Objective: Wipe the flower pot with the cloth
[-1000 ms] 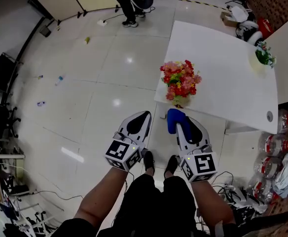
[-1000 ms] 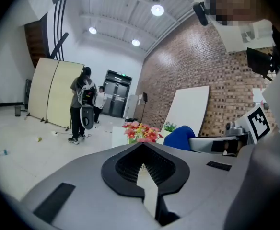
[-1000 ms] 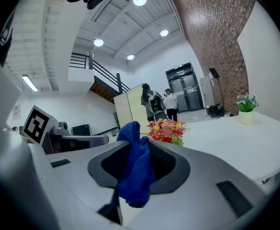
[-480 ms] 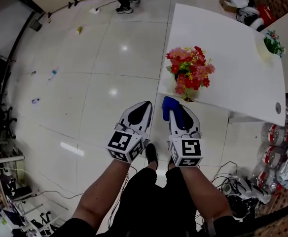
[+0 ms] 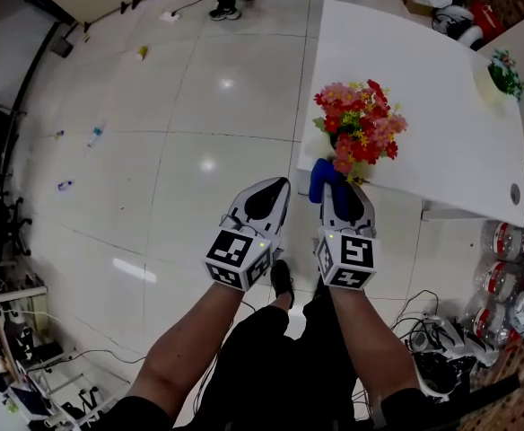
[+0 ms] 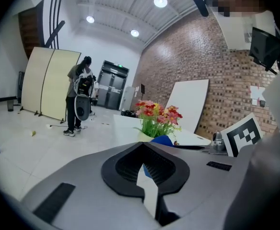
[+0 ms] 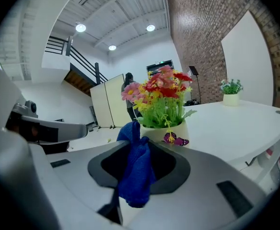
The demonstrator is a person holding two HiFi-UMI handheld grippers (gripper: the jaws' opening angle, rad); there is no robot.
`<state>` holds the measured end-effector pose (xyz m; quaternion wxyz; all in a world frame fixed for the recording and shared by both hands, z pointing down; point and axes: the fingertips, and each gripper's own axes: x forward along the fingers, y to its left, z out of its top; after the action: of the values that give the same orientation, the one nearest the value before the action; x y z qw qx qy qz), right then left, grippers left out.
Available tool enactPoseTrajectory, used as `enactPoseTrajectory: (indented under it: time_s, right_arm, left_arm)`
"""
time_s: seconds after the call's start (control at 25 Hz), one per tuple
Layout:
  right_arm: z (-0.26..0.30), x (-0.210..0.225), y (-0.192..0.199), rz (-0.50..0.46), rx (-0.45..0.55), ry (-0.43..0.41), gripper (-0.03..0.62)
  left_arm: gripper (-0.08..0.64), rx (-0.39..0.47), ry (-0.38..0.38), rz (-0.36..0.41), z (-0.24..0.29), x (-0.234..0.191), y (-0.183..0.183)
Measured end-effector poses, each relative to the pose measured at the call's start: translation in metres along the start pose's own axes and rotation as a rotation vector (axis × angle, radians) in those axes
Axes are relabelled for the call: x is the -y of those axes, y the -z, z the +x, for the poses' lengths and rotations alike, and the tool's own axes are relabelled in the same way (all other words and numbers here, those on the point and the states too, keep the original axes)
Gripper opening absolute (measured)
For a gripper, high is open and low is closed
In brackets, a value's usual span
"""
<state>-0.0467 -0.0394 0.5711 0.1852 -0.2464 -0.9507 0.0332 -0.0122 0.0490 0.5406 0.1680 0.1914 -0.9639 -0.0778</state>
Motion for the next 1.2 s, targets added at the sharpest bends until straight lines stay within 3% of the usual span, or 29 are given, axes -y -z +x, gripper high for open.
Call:
enactPoseTrajectory:
  time_s: [1.2]
  right_arm:
    - [-0.044, 0.115, -0.003, 0.002, 0.013, 0.110, 0.098]
  left_arm:
    - [-0.003, -0.018, 0.081, -0.019, 0.047, 0.082, -0.003]
